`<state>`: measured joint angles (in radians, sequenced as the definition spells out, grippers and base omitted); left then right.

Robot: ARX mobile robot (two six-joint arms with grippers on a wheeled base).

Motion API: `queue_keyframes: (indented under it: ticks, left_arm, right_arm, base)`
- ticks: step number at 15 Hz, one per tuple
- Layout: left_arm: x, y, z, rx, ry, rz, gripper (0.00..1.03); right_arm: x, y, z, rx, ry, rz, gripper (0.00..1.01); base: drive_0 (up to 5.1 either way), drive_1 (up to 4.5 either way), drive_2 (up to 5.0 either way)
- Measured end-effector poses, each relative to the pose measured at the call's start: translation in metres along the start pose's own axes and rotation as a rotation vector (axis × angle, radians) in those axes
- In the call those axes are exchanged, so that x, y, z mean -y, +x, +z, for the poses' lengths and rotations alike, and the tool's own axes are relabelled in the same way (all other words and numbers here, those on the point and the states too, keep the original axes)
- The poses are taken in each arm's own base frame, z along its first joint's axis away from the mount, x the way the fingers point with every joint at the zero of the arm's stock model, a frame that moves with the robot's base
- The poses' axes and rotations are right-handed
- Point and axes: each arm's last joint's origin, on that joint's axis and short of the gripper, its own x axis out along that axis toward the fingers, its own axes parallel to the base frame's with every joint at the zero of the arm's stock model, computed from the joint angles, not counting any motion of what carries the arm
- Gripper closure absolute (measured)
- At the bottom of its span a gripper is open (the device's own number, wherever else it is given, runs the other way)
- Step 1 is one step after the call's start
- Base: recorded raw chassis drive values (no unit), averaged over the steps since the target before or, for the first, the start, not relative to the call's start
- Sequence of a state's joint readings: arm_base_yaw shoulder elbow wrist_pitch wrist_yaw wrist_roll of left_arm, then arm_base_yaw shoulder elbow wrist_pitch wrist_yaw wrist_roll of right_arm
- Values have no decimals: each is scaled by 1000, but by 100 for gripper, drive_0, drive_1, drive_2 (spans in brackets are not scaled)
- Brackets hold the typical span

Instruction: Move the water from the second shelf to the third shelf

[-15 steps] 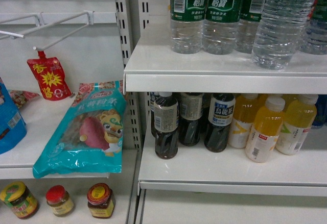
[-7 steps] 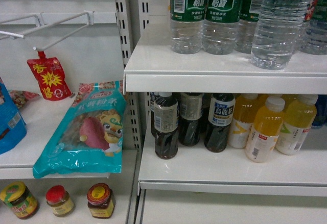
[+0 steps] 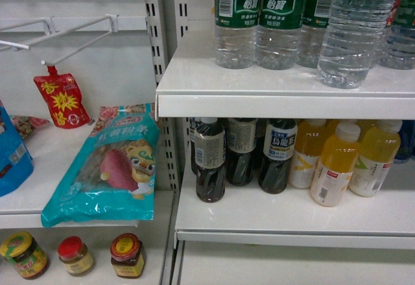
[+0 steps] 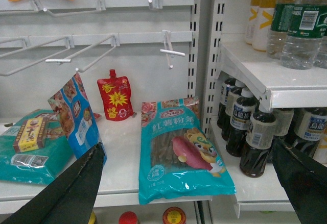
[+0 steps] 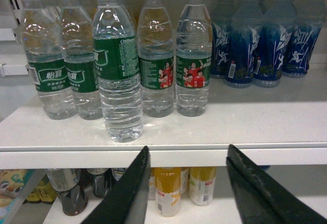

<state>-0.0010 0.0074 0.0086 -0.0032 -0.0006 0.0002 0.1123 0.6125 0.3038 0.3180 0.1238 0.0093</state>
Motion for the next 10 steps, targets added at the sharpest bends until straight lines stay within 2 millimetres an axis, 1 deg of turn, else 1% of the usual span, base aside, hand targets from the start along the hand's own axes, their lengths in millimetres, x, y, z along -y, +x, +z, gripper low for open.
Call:
queue_keyframes:
  ticks: [2,3,4,5,10]
  left_arm:
    - [0,0,0,0,0,0,5]
    - [0,0,0,0,0,0,5]
    - [0,0,0,0,0,0,5]
    - [0,0,0,0,0,0,5]
    - [0,0,0,0,0,0,5]
  right_arm:
    - [1,-2,-3,5,-1,4,62]
    - [2,-6,-11,2,-3,11,75]
    - [9,-9,-22,-14,-5,27,88]
    - [16,-13,-29,-18,-6,-12,100]
    - [14,-28,-49,-13,-5,11,99]
  base:
    - [0,0,0]
    - [0,0,0]
    - [0,0,0]
    - [0,0,0]
    - [0,0,0]
